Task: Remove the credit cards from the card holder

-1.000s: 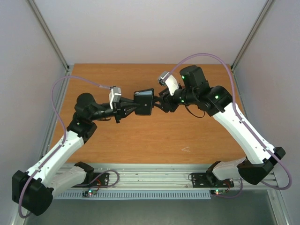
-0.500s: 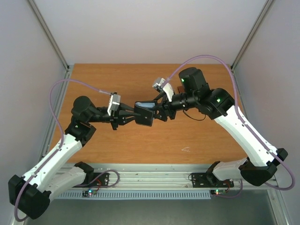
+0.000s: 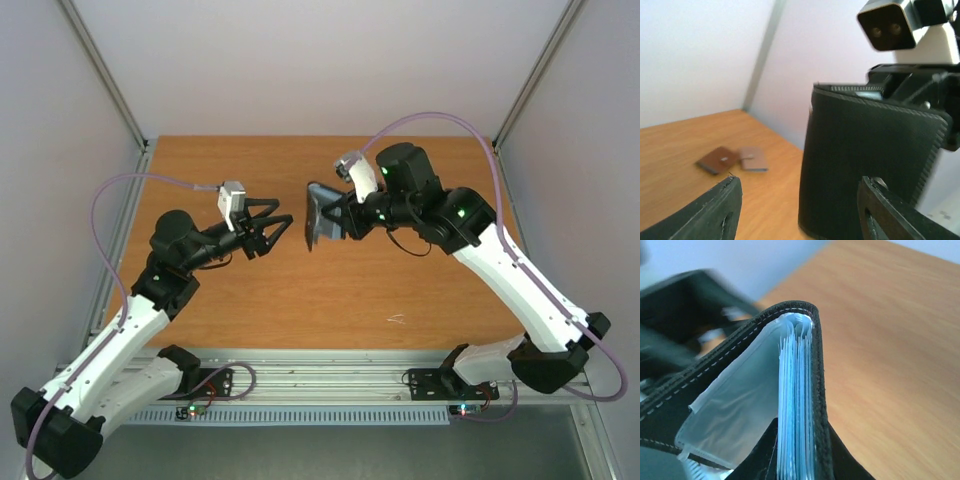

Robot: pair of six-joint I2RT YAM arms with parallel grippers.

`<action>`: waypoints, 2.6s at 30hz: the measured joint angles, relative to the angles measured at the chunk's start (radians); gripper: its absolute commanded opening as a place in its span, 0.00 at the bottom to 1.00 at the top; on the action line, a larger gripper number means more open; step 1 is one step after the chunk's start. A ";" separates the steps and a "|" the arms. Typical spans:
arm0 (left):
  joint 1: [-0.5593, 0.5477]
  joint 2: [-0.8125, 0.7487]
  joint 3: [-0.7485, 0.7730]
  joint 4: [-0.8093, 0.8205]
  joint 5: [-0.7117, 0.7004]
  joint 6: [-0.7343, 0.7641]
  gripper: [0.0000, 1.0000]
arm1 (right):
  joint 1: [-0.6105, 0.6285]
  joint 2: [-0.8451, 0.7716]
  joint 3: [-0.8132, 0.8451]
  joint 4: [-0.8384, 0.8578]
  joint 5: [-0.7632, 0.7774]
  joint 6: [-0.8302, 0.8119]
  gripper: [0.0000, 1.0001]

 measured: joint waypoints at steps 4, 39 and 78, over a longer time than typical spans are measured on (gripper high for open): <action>0.003 -0.003 -0.027 -0.077 -0.121 0.064 0.88 | 0.030 0.087 0.100 -0.101 0.385 0.148 0.01; -0.032 0.078 -0.017 -0.101 -0.230 0.181 0.24 | 0.183 0.272 0.325 -0.195 0.515 0.161 0.01; 0.008 0.002 -0.018 -0.079 0.024 0.014 0.00 | -0.113 0.030 0.045 -0.130 -0.212 -0.181 0.58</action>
